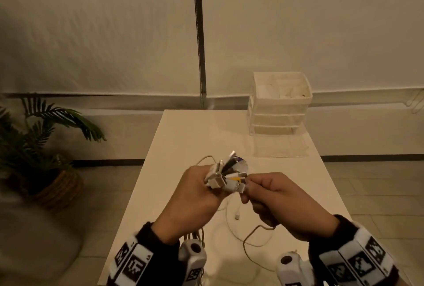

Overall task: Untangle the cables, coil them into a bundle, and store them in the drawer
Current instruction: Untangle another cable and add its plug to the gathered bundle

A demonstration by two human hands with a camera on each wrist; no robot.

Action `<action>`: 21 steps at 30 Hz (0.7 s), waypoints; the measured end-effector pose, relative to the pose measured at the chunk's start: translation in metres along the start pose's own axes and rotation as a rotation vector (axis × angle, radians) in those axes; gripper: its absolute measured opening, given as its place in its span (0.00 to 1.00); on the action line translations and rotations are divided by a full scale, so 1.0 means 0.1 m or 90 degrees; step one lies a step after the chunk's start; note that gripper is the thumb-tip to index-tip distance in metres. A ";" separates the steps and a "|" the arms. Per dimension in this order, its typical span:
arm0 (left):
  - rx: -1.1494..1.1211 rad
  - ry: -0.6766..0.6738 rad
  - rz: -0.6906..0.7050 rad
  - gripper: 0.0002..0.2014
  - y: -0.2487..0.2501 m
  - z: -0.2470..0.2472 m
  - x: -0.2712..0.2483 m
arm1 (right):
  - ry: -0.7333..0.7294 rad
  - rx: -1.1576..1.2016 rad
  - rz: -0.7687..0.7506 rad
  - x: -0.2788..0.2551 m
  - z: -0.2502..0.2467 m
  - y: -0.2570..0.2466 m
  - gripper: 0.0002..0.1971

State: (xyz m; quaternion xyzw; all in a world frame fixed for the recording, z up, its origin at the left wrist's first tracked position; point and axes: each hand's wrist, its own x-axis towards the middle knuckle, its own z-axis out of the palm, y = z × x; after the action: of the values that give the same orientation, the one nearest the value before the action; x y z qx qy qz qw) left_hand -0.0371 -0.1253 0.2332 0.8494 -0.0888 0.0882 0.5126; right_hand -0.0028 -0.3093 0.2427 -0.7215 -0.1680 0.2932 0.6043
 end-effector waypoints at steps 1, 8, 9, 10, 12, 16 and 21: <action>0.014 0.018 -0.005 0.04 -0.01 0.00 0.00 | -0.003 0.014 0.000 0.00 0.00 -0.02 0.17; 0.075 0.136 -0.055 0.14 -0.01 -0.12 0.02 | -0.021 0.138 0.003 0.00 -0.05 0.00 0.15; 0.039 0.173 -0.081 0.14 -0.06 -0.18 0.03 | -0.025 0.157 0.002 -0.02 -0.09 0.02 0.15; 0.012 0.213 -0.103 0.14 -0.13 -0.27 0.04 | -0.032 0.172 0.001 -0.03 -0.13 0.04 0.15; -0.014 0.293 -0.132 0.10 -0.22 -0.44 0.03 | -0.049 0.196 0.000 -0.06 -0.19 0.11 0.15; -0.042 0.385 -0.181 0.08 -0.22 -0.63 0.01 | -0.072 0.231 0.006 -0.07 -0.20 0.21 0.13; -0.130 0.529 -0.241 0.07 -0.24 -0.84 -0.03 | -0.072 0.237 0.019 -0.16 -0.26 0.33 0.13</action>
State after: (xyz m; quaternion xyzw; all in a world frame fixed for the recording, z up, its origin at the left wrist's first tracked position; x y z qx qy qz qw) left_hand -0.0391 -0.0391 0.2503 0.6886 0.2724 0.3169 0.5926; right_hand -0.0021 -0.3461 0.2165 -0.5818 -0.1338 0.3684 0.7126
